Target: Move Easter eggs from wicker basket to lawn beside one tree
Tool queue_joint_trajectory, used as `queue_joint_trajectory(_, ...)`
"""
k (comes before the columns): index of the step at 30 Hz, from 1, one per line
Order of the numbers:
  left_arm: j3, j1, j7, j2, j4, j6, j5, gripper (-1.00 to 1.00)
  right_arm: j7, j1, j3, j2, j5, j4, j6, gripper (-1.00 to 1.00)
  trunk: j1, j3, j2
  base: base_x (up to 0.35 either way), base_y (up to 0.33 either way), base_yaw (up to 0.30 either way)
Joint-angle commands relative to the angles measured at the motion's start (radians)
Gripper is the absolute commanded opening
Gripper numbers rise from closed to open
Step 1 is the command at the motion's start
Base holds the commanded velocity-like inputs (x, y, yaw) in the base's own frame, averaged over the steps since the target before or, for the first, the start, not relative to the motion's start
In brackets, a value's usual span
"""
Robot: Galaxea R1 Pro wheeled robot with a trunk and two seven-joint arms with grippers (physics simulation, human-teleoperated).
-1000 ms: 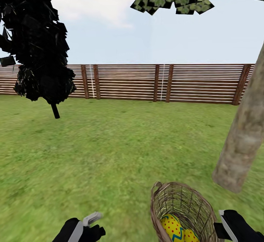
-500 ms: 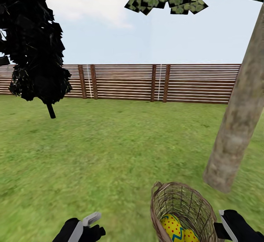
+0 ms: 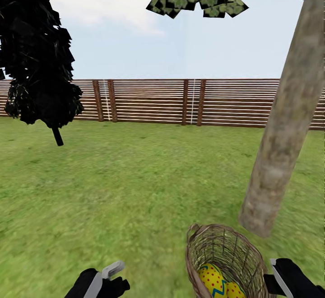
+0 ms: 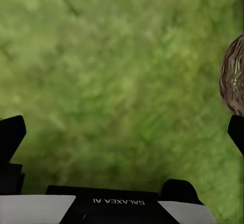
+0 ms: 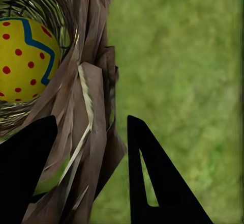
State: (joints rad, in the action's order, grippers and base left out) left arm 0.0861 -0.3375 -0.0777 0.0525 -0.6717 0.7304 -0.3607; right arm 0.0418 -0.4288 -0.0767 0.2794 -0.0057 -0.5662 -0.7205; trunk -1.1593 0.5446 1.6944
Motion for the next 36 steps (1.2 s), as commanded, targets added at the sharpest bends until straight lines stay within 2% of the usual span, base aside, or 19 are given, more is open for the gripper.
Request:
queue_joint_trajectory(1,0.004,0.0,-0.008,0.001,-0.002,0.006,-0.011,1.0,0.001,-0.001,-0.002,0.0,-0.005,-0.001,-0.004,-1.0,0.0,0.001,0.001,0.0,-0.338,0.0)
queue_joint_trajectory(10,0.005,-0.001,-0.008,0.001,-0.002,0.006,-0.011,1.0,0.001,-0.001,-0.002,0.004,-0.007,-0.001,-0.004,-1.0,0.0,0.001,0.001,0.041,-0.336,0.0)
queue_joint_trajectory(31,0.005,-0.001,-0.008,0.009,-0.002,-0.016,-0.01,1.0,0.001,-0.001,-0.002,0.005,-0.007,-0.001,-0.004,-1.0,0.0,0.001,0.001,0.211,-0.291,0.0)
queue_joint_trajectory(36,0.005,-0.001,-0.008,0.009,-0.002,-0.016,-0.01,1.0,0.001,-0.001,-0.002,0.006,-0.007,-0.001,-0.004,-1.0,0.0,0.001,0.001,0.034,-0.331,0.0)
